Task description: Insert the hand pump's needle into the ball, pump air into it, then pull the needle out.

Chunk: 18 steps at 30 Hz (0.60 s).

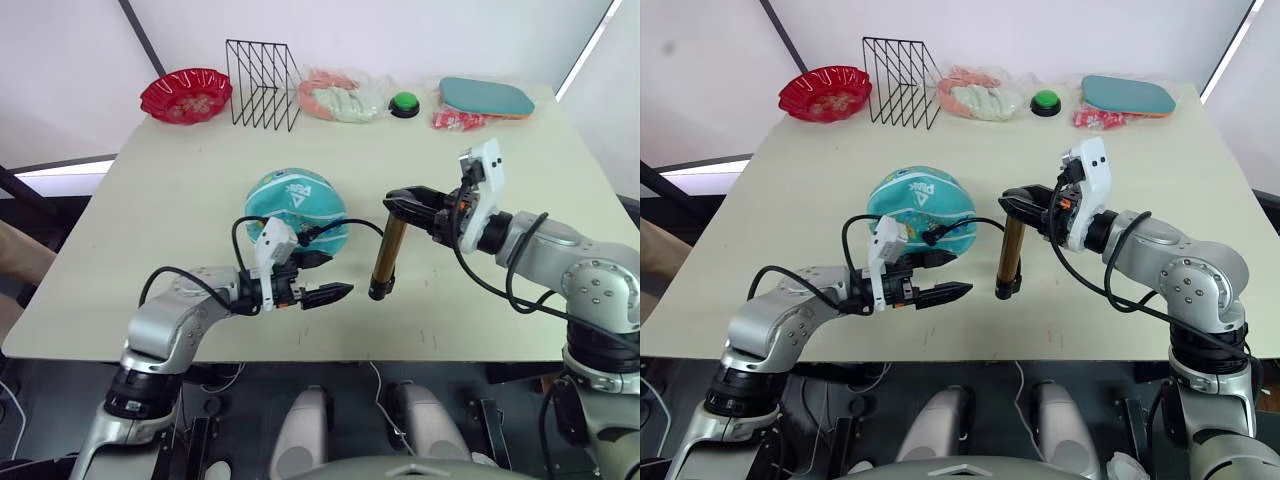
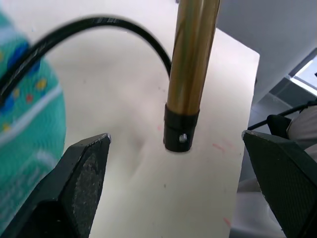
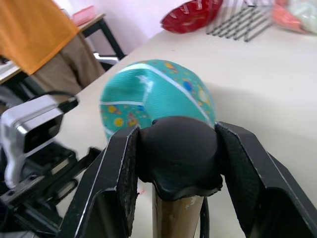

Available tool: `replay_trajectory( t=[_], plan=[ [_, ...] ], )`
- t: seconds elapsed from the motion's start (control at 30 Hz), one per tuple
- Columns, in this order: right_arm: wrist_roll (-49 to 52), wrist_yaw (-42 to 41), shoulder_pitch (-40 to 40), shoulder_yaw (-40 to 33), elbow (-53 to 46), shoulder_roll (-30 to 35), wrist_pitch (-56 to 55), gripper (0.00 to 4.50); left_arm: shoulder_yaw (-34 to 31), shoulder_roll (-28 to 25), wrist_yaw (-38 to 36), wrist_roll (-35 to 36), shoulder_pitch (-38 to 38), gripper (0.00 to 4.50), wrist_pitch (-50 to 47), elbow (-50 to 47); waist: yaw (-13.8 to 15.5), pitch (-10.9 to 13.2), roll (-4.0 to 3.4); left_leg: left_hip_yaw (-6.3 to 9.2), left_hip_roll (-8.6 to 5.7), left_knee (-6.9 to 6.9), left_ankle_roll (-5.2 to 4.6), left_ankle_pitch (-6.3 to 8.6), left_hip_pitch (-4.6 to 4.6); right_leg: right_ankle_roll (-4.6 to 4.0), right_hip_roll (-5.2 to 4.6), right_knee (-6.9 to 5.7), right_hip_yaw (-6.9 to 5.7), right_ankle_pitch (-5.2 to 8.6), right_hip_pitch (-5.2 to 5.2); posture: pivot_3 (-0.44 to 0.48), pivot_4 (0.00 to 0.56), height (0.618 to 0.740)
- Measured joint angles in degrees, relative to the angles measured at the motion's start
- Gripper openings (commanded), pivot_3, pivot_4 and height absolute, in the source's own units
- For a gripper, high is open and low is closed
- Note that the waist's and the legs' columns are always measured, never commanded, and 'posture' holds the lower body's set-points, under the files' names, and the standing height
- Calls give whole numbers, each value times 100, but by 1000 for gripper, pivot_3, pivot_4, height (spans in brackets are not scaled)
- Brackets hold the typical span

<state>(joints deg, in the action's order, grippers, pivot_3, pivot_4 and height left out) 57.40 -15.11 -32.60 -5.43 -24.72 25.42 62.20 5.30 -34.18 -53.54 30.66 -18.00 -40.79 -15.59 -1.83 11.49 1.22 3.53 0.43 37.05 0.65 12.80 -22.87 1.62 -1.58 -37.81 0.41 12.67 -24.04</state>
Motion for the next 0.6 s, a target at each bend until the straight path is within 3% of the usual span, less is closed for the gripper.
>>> replay_trajectory(
  t=[0.3,0.6],
  plan=[
    [133,-70,-133,-17,-152,-60,-163,1857,1085,875,108,-1085,-364,4500,1100,1072,-14,0,0,-5,2,-1,-2,1,0,1,2,-1,7,-1,-1,0,150,740],
    [132,-14,-133,-16,-157,-94,-243,1857,1162,1049,150,-1361,-351,4500,1360,1186,-17,0,0,-6,2,0,-3,1,1,2,2,-3,9,-1,-2,0,150,740]
  ],
)
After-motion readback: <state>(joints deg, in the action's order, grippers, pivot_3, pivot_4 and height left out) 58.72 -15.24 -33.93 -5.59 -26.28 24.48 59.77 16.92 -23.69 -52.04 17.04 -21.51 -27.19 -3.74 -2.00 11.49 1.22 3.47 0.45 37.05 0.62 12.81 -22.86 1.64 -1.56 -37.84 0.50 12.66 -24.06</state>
